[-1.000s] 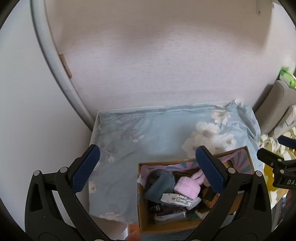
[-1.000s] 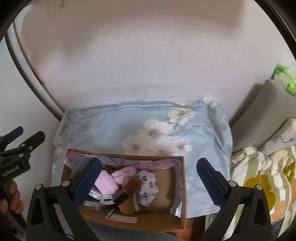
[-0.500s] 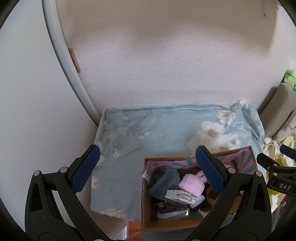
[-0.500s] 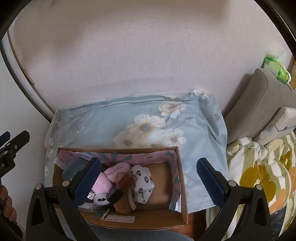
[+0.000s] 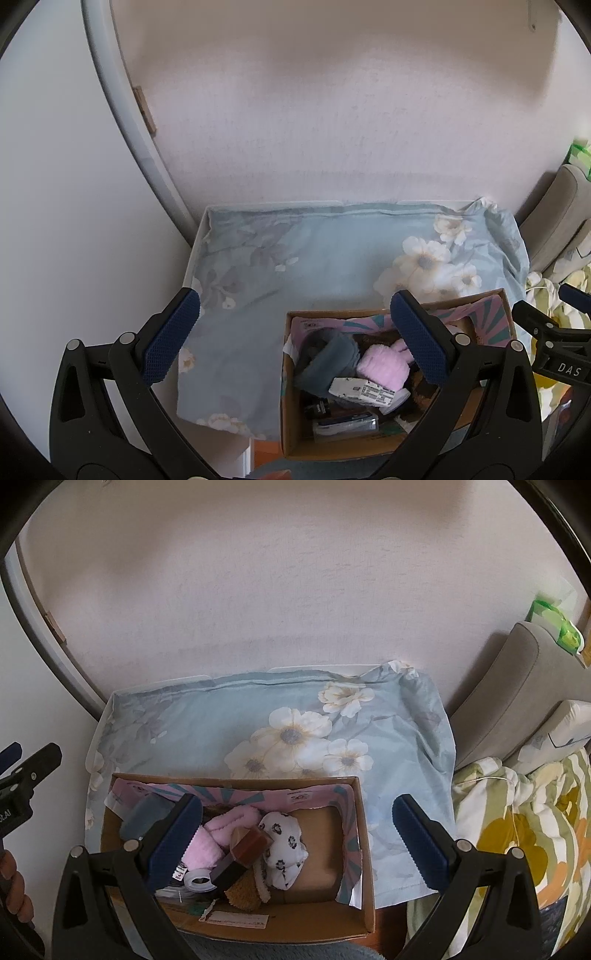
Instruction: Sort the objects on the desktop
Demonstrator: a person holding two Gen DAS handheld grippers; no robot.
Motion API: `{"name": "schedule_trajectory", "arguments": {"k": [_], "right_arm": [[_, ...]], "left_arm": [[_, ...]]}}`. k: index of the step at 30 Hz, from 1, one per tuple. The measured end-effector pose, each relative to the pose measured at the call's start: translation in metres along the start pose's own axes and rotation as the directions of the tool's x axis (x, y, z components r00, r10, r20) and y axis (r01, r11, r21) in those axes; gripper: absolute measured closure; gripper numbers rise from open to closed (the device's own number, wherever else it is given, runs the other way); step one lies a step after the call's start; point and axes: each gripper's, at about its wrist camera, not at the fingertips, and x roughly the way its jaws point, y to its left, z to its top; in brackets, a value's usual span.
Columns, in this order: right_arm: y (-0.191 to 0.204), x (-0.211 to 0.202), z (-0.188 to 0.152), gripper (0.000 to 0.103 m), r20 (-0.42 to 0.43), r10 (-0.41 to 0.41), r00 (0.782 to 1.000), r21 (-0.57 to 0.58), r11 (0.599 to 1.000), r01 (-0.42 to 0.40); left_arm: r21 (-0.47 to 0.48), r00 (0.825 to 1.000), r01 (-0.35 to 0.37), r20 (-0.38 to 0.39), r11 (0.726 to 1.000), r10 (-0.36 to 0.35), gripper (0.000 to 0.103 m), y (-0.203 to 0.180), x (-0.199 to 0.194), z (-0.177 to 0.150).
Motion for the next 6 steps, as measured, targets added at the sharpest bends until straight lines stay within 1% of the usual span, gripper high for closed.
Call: {"name": "schedule_trajectory", "arguments": {"k": [6], "right_arm": [[0.0032, 0.0038, 0.0025, 0.000, -0.004, -0.003, 1.000, -0.009, 1.000, 0.003]], "left_arm": [[-0.003, 1.000, -0.005, -0.005, 1.000, 0.005, 0.000, 0.0011, 0.0038, -0.0001]]}}
